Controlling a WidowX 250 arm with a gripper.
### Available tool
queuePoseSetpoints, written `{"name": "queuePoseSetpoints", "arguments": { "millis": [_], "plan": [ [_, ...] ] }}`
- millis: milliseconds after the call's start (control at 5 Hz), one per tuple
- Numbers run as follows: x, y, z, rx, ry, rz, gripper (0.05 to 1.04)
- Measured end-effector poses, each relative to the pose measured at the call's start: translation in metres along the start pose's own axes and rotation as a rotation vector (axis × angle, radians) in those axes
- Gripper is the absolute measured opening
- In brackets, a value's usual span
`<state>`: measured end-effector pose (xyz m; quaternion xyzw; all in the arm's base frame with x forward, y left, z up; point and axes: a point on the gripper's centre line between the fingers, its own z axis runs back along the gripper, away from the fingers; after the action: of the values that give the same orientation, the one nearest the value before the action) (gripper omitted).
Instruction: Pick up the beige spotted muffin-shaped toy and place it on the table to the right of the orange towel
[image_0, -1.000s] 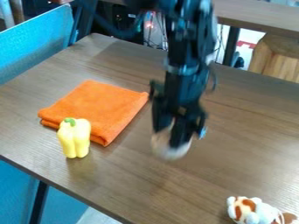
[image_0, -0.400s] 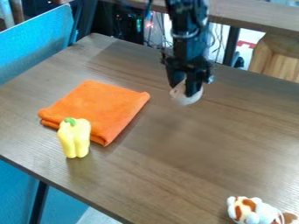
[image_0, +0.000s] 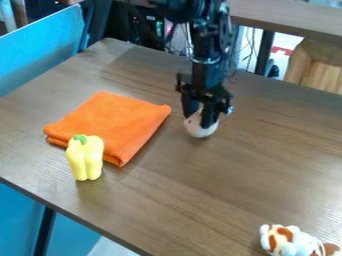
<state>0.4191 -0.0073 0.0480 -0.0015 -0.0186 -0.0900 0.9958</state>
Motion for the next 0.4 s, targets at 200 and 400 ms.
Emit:
{"name": "queuePoseSetpoints", "arguments": {
  "millis": [200,400],
  "plan": [
    [-0.0038,-0.0032,-0.0018,-0.024,0.025,0.009,0.577],
    [-0.0084,-0.0058,-0.0065,-0.053,0.059,0.028,0.613]
  ]
}}
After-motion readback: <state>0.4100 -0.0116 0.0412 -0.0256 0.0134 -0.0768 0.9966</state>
